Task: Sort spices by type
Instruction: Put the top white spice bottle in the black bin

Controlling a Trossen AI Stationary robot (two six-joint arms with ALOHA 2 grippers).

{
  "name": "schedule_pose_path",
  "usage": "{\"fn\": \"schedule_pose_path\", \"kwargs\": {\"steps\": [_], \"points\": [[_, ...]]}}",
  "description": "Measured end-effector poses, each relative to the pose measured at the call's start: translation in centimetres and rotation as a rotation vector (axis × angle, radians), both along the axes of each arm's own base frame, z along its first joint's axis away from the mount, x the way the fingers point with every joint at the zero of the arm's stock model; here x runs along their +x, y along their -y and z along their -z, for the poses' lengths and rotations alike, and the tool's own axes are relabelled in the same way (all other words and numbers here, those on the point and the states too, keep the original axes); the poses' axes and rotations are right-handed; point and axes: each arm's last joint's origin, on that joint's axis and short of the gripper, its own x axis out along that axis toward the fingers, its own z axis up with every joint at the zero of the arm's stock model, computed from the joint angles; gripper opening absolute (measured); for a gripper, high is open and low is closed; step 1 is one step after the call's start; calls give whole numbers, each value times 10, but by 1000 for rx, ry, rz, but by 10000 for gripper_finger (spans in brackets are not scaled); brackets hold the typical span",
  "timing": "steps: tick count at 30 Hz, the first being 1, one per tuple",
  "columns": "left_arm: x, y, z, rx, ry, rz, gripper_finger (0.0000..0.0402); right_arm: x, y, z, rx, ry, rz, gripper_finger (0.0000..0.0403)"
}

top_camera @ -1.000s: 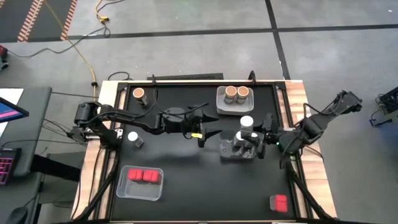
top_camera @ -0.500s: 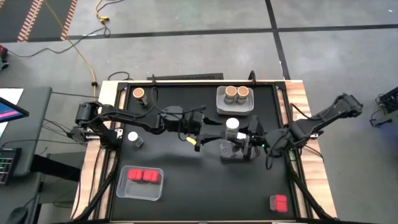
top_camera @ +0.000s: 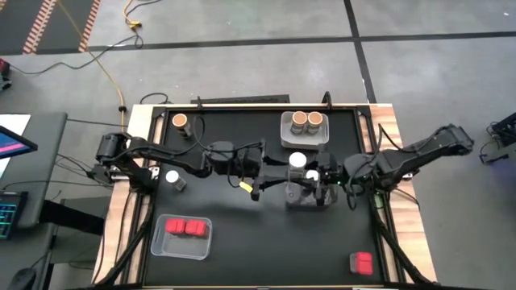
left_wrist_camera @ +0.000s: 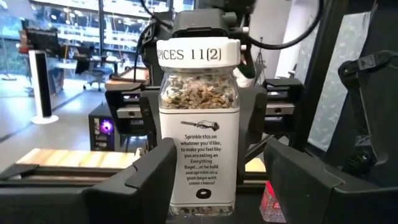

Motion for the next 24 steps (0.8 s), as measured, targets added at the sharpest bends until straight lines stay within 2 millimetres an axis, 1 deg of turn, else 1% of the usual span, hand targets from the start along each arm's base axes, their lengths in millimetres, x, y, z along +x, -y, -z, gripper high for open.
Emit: {"fn": "schedule_pose_path", "kwargs": {"steps": [6, 11, 16, 20, 24], "points": [[0, -1, -1, -5, 1, -24, 229, 2, 5, -1, -18, 7, -8, 220], [0, -2, 0, 7, -4, -68, 229, 3, 5, -2, -13, 23, -28, 220], [1, -2, 3, -12, -24, -75, 229, 3, 4, -2, -14, 22, -29, 220], [1, -3, 3, -26, -30, -75, 229, 4, 4, -1, -16, 13, -29, 220], [1, -3, 3, -50, -32, -74, 229, 10, 6, 4, -20, -9, -41, 220]]}}
